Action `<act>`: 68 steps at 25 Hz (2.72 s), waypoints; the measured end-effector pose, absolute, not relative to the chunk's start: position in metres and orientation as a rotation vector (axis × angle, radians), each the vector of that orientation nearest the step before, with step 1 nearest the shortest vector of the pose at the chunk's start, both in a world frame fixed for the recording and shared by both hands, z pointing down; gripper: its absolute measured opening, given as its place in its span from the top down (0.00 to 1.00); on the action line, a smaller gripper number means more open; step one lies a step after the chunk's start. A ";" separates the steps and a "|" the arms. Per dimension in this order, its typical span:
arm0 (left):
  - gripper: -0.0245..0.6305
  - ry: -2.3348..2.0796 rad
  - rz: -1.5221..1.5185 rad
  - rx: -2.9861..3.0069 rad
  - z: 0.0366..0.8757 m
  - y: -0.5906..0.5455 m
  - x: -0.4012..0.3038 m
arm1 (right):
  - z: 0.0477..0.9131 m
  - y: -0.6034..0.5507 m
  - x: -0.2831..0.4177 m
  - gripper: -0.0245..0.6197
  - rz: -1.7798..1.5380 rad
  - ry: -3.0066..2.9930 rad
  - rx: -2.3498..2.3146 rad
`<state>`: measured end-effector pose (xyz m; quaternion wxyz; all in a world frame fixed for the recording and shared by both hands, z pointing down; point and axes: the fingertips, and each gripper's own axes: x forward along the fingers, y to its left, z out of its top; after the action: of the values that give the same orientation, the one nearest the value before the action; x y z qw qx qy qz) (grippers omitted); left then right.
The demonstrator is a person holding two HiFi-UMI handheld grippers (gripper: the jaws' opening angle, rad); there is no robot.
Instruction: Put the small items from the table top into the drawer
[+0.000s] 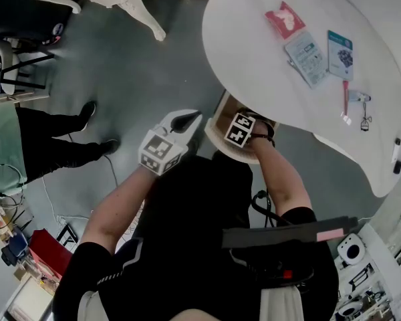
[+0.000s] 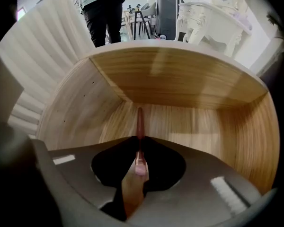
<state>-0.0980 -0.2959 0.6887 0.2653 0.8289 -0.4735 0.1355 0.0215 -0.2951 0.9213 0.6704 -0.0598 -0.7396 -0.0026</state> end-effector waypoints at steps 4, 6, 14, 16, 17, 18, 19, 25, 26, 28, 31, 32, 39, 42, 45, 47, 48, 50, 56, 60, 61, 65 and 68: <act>0.96 -1.278 0.367 2.237 0.689 -0.296 -0.100 | 0.923 -0.295 0.021 0.88 0.015 -1.679 -0.127; 0.96 -1.279 0.377 2.232 0.691 -0.294 -0.101 | 0.922 -0.295 0.020 0.87 0.023 -1.690 -0.126; 0.96 -1.293 0.394 2.227 0.689 -0.290 -0.104 | 0.923 -0.290 0.021 0.80 0.074 -1.725 -0.134; 0.96 -1.299 0.403 2.222 0.687 -0.289 -0.106 | 0.923 -0.290 0.022 0.79 0.078 -1.731 -0.127; 0.96 -1.300 0.407 2.220 0.686 -0.287 -0.106 | 0.923 -0.290 0.022 0.79 0.079 -1.734 -0.120; 0.96 -1.301 0.410 2.219 0.685 -0.286 -0.107 | 0.923 -0.290 0.022 0.77 0.081 -1.736 -0.113; 0.96 -1.302 0.412 2.218 0.685 -0.284 -0.107 | 0.923 -0.290 0.023 0.75 0.084 -1.739 -0.107; 0.96 -1.338 0.409 2.215 0.674 -0.280 -0.111 | 0.905 -0.299 0.019 0.70 0.115 -1.800 -0.033; 0.96 -1.346 0.405 2.216 0.671 -0.280 -0.111 | 0.900 -0.300 0.018 0.70 0.117 -1.810 -0.025; 0.96 -1.356 0.398 2.215 0.666 -0.279 -0.107 | 0.890 -0.298 0.019 0.70 0.106 -1.821 -0.030; 0.96 -1.362 0.373 2.219 0.653 -0.274 -0.102 | 0.874 -0.291 0.022 0.72 0.098 -1.838 -0.033; 0.96 -1.369 0.359 2.220 0.647 -0.273 -0.102 | 0.867 -0.291 0.022 0.74 0.093 -1.848 -0.025; 0.96 -1.414 0.314 2.265 0.607 -0.266 -0.097 | 0.803 -0.291 0.021 0.92 0.011 -1.958 0.036; 0.96 -1.438 0.292 2.253 0.588 -0.259 -0.100 | 0.770 -0.286 0.017 0.95 0.003 -2.013 0.067; 0.96 -1.466 0.254 2.246 0.566 -0.255 -0.101 | 0.739 -0.283 0.017 0.96 0.016 -2.078 0.111; 0.96 -1.473 0.239 2.252 0.555 -0.252 -0.098 | 0.718 -0.279 0.018 0.96 0.027 -2.126 0.130; 0.96 -1.475 0.233 2.259 0.550 -0.251 -0.096 | 0.708 -0.277 0.019 0.96 0.033 -2.151 0.140; 0.96 -1.477 0.217 2.279 0.540 -0.251 -0.091 | 0.687 -0.278 0.022 0.96 0.040 -2.197 0.175; 0.96 -1.460 0.190 2.336 0.516 -0.244 -0.079 | 0.616 -0.283 0.024 0.96 0.091 -2.385 0.343; 0.96 -1.479 0.142 2.348 0.499 -0.239 -0.072 | 0.558 -0.288 0.027 0.96 0.123 -2.532 0.448; 0.96 -1.485 0.132 2.353 0.496 -0.239 -0.071 | 0.545 -0.288 0.028 0.96 0.131 -2.565 0.471; 0.96 -1.512 0.116 2.380 0.478 -0.241 -0.062 | 0.503 -0.290 0.032 0.96 0.170 -2.675 0.543; 0.96 -1.530 0.100 2.402 0.462 -0.245 -0.056 | 0.476 -0.291 0.039 0.96 0.189 -2.750 0.596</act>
<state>-0.0556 -0.2446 0.4618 0.1453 0.8340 -0.5312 0.0348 0.0389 -0.2906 0.4760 0.1599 0.2087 -0.9625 0.0663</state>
